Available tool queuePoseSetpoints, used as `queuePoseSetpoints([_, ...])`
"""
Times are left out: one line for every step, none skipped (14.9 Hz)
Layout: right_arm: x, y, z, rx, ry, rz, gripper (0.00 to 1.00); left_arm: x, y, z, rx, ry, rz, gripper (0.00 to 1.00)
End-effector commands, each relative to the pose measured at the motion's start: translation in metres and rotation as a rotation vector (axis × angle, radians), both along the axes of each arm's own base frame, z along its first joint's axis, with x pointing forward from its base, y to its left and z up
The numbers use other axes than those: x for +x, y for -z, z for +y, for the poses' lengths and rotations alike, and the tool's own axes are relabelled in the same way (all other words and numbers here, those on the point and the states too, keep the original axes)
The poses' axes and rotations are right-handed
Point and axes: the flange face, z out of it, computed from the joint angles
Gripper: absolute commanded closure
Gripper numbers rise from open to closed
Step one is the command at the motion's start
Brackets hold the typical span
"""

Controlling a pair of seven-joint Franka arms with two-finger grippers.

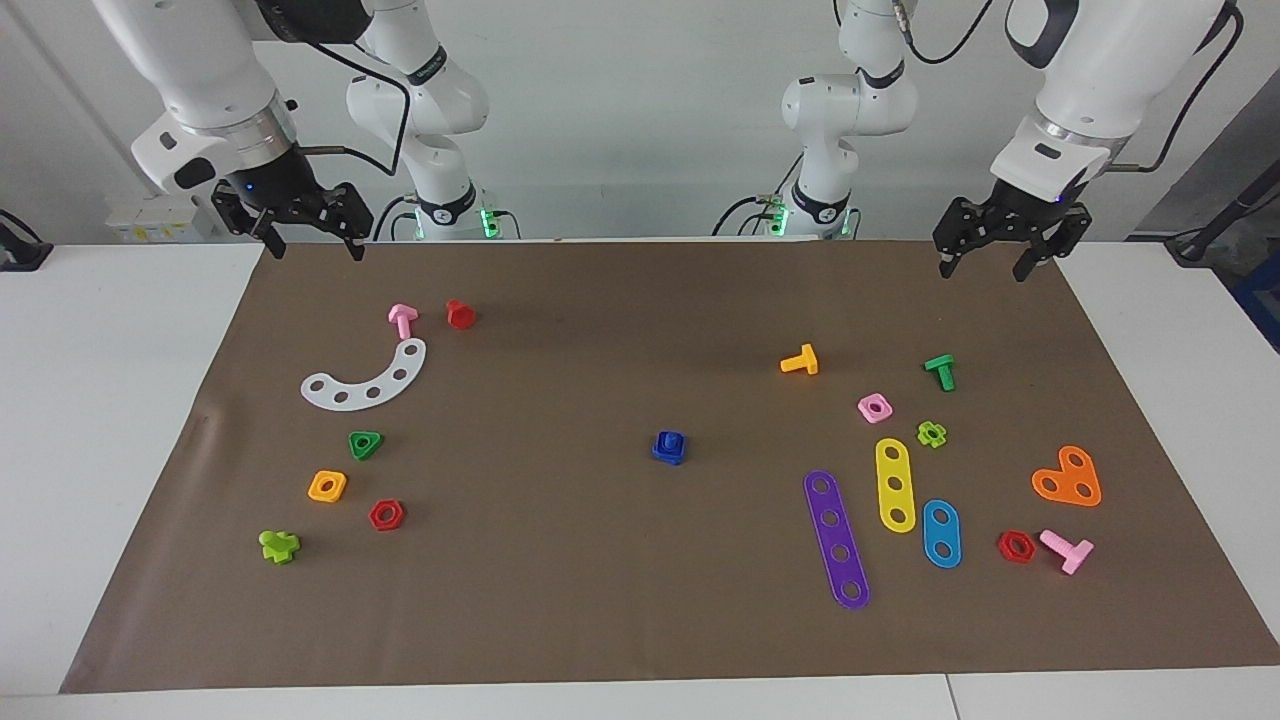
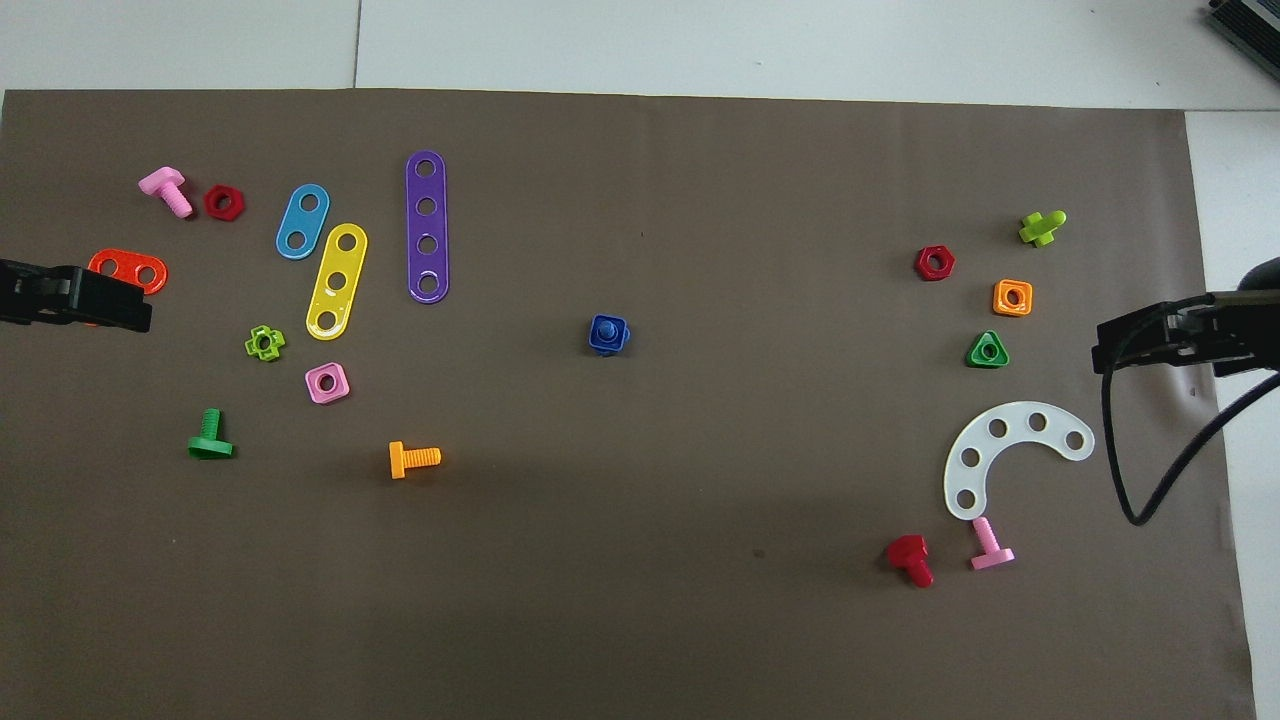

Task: Unscrew and place screws in storage area
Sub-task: 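Move the left gripper in from its rest pose toward the blue nut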

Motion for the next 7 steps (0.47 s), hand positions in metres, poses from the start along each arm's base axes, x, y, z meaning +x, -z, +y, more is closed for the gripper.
queuePoseSetpoints([-0.006, 0.002, 0.0, 0.02, -0.02, -0.014, 0.0, -0.006, 0.013, -0.033, -0.016, 0.063, -0.028, 0.05])
queuePoseSetpoints([-0.006, 0.003, 0.0, 0.02, -0.02, -0.012, 0.0, -0.005, 0.02, -0.047, -0.017, 0.087, -0.034, 0.05])
queuePoseSetpoints([-0.006, 0.003, -0.001, 0.021, -0.018, -0.012, 0.0, -0.003, 0.032, -0.06, -0.016, 0.11, -0.027, 0.05])
queuePoseSetpoints([-0.006, 0.003, -0.001, 0.02, -0.018, -0.012, 0.0, -0.002, 0.041, -0.079, -0.017, 0.14, -0.031, 0.05])
queuePoseSetpoints([-0.006, 0.003, 0.0, 0.02, -0.02, -0.012, 0.0, 0.001, 0.052, -0.093, -0.019, 0.162, -0.037, 0.05])
queuePoseSetpoints([-0.007, 0.002, 0.0, 0.02, -0.02, -0.012, 0.0, 0.005, 0.067, -0.11, -0.016, 0.188, -0.031, 0.04])
queuePoseSetpoints([-0.007, 0.002, -0.001, 0.02, -0.018, -0.012, 0.0, 0.004, 0.081, -0.136, -0.016, 0.219, -0.02, 0.04])
